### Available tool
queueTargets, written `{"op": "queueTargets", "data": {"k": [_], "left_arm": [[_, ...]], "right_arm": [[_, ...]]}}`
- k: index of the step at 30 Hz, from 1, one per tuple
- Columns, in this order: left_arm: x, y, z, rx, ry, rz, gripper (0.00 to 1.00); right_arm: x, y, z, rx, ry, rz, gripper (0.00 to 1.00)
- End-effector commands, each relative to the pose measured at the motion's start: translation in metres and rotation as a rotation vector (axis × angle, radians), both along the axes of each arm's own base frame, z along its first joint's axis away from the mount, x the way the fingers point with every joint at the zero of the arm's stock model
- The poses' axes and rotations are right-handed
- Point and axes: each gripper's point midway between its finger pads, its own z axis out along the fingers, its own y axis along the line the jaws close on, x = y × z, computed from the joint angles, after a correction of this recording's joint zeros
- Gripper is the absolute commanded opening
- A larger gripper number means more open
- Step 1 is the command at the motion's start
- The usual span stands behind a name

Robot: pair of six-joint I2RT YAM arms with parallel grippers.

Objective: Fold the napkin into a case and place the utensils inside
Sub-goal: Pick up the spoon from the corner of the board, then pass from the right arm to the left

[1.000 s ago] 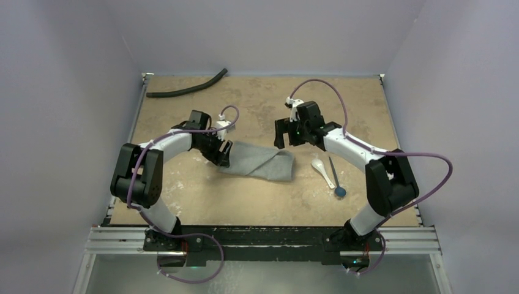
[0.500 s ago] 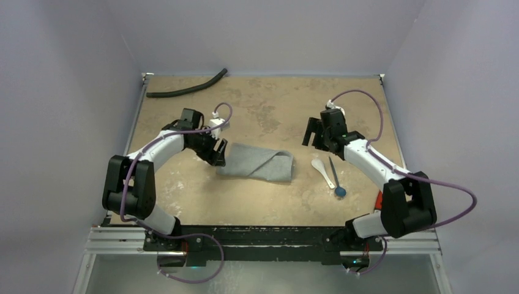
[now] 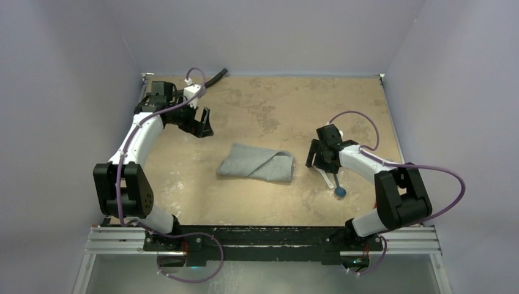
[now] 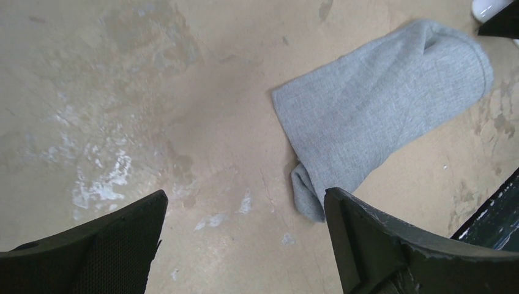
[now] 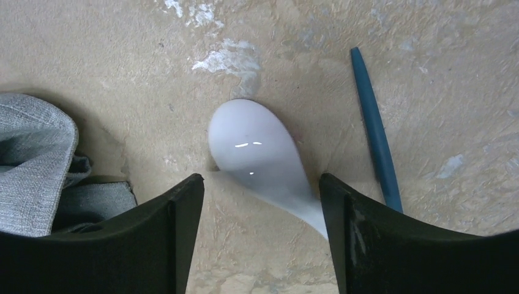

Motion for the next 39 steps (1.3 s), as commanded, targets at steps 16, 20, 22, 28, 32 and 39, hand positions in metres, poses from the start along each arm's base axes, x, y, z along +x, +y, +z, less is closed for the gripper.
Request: {"op": "queueTargets", "data": {"k": [16,20,22,28,32,39], "left_arm": [[0.0,-0.029,0.067,-0.197,-0.029,-0.055,0.99],[-0.007,-0.049,0.077,-0.299,-0.001,-0.108,0.99],[-0.015,-0.069,0.082,-0.342,0.017,-0.162,0.98],[-0.048,-0.134,0.107,-0.484,0.07,-0.334,0.99],[-0.059,-0.159,0.129,-0.611,0.112,-0.367,0.99],[-0.07,-0.17,0.183,-0.831,0.036,-0.386,0.99]], "right_arm": [[0.058,0.012,0.076,0.007,-0.241,0.064,0.0],[0.083,0.04,0.171,0.148,-0.498,0.168,0.0],[0.091,0.061,0.223,0.25,-0.634,0.238,0.0],[0.077,0.13,0.338,0.544,-0.941,0.488,0.0],[0.051,0.177,0.374,0.674,-1.065,0.584,0.0],[0.021,0.221,0.393,0.886,-1.176,0.575,0.0]]}}
